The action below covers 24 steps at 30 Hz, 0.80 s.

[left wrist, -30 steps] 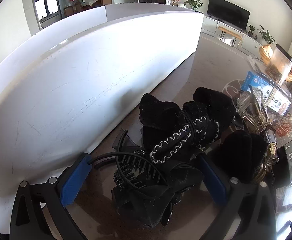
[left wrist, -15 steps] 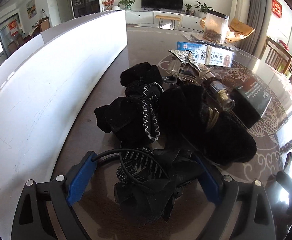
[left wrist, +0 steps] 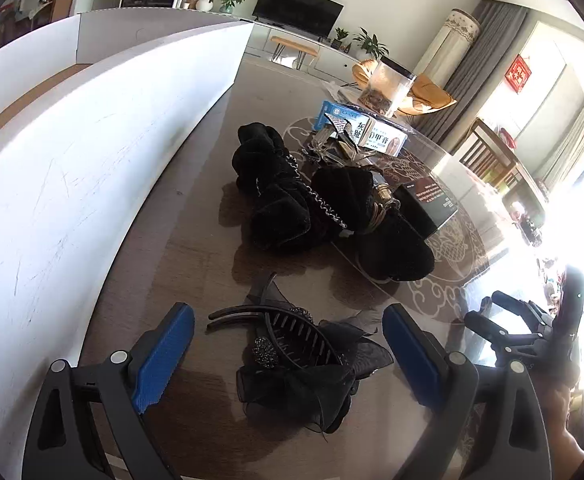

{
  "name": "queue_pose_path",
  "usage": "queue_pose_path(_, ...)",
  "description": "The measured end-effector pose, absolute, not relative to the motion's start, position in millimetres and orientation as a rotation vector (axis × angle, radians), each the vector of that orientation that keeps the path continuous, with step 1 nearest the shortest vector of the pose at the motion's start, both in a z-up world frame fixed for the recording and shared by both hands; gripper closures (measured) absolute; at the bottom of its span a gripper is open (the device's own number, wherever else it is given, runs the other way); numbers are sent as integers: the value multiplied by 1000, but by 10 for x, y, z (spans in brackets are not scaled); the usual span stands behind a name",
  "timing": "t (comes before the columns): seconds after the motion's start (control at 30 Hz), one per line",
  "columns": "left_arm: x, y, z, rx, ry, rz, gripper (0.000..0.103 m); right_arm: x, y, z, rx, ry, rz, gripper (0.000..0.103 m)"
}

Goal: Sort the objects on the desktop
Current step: 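Lower the left tool onto the black hair claw clip and close it, then lift the black claw clip with the left gripper while the right gripper grasps a black fabric item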

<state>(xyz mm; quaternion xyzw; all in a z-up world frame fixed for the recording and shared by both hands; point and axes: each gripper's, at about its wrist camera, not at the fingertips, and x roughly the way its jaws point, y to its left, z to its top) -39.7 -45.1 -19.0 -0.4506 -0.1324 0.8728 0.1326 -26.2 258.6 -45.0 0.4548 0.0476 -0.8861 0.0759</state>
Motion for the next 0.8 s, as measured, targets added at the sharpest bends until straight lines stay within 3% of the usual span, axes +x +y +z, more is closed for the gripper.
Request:
queue_pose_path(0.27,-403,-144,-263,-1394,-111,2663,6,-262,2585,-452,1364,142,-2657,0)
queue_pose_path(0.43,-297,-238,-284,-1415,-110,2712,0,-263,2587,-450,1364,142,-2657,0)
queue_pose_path(0.47,-292,-239,-283,-1408,-104,2717,2,-263,2587,-449,1363,142,-2657,0)
queue_pose_path(0.5,-283,-233,-274,-1400,-74,2738,22,-263,2586,-450,1363,142,-2657,0)
queue_pose_path(0.57,-263,-243,-235,-1369,-63,2735,41,-261,2583,-450,1362,141,-2656,0)
queue_pose_path(0.7,-249,-266,-226,-1349,-102,2714,46,-219,2337,-293,1253,-70,-2435,5)
queue_pose_path(0.77,-268,-249,-227,-1348,-98,2717,46,-276,1985,-230,1227,37,-2373,5)
queue_pose_path(0.8,-271,-250,-228,-1347,-99,2718,46,-339,1804,-223,1219,104,-2348,10)
